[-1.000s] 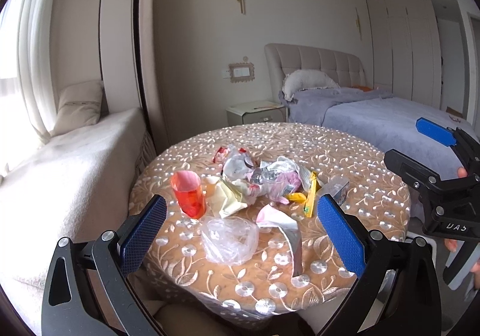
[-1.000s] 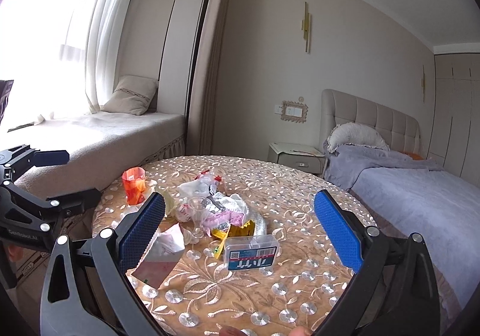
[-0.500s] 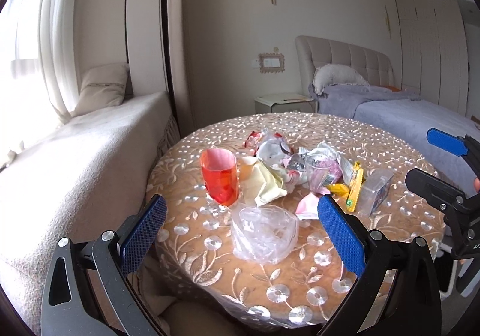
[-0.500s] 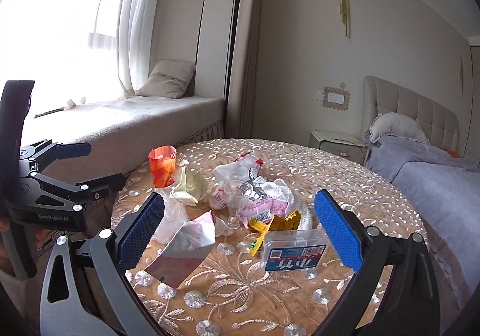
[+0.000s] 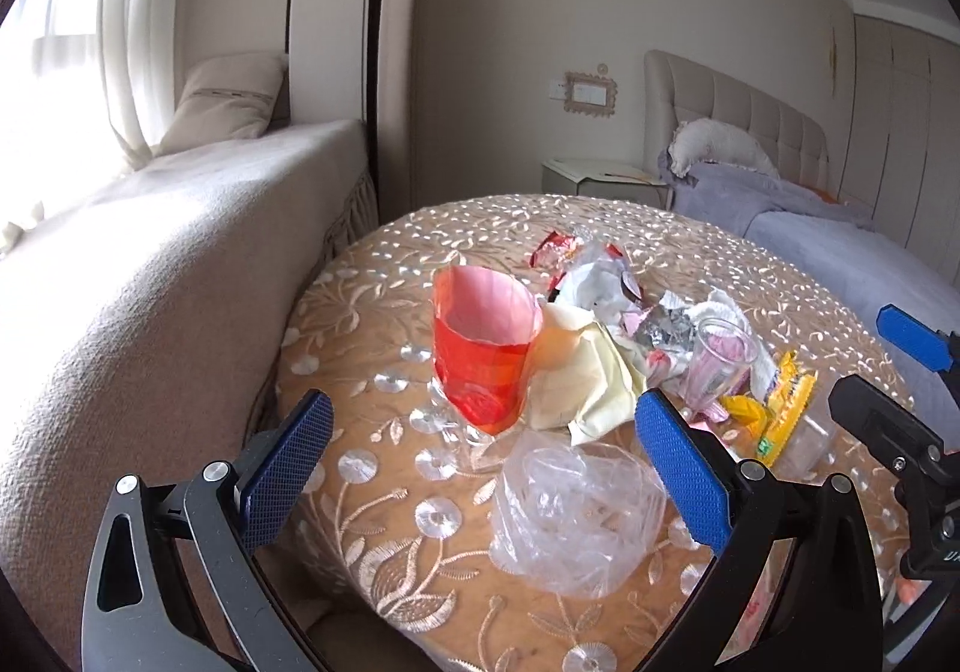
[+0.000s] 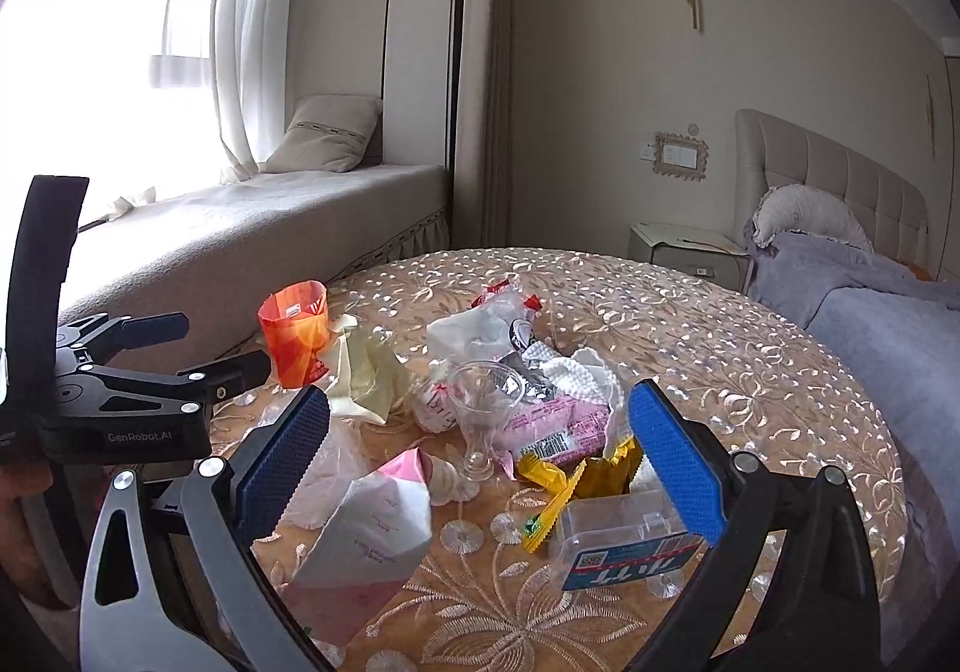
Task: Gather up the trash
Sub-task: 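Move both tools toward the trash pile on the table, then grasp the red plastic cup with the left tool while the right tool grasps the clear stemmed glass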
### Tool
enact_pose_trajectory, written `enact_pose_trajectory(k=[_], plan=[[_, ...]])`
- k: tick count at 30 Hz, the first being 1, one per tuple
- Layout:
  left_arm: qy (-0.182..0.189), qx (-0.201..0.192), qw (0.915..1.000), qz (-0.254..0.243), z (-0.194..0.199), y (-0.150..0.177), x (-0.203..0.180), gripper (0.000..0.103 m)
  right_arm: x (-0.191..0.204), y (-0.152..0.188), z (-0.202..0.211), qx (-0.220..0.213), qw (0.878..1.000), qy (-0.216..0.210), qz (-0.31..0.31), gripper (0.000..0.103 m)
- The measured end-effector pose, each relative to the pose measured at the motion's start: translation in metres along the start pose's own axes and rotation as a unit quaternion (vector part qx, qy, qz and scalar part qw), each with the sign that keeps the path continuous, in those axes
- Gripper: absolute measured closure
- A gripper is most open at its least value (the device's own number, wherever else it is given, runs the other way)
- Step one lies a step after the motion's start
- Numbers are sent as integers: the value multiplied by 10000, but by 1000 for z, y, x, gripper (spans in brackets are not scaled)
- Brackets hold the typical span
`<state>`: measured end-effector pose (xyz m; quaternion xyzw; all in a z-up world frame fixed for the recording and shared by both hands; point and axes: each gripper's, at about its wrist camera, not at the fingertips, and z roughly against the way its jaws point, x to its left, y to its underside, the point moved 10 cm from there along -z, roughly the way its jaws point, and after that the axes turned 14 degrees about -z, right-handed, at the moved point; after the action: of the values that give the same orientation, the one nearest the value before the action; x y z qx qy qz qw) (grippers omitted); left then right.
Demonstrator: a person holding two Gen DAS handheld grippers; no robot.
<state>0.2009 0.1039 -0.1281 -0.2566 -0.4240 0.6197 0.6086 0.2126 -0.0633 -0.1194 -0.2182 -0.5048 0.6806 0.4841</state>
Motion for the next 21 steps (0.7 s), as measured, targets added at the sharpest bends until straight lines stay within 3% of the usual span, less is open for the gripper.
enact_pose_trajectory(k=[4, 8, 12, 21], plan=[[-547, 94, 9978, -375, -19, -7, 4, 4, -2, 4, -25, 296, 9995, 16, -50, 4], [-290, 98, 9991, -289, -36, -14, 3, 4, 2, 11, -47, 672, 9976, -101, -130, 4], [-173, 177, 9994, -245, -51, -14, 6, 4, 1, 14, -68, 820, 9966, 96, -25, 4], [17, 218, 9998, -46, -74, -11, 19, 4, -1, 24, -103, 1317, 9912, 113, -21, 40]])
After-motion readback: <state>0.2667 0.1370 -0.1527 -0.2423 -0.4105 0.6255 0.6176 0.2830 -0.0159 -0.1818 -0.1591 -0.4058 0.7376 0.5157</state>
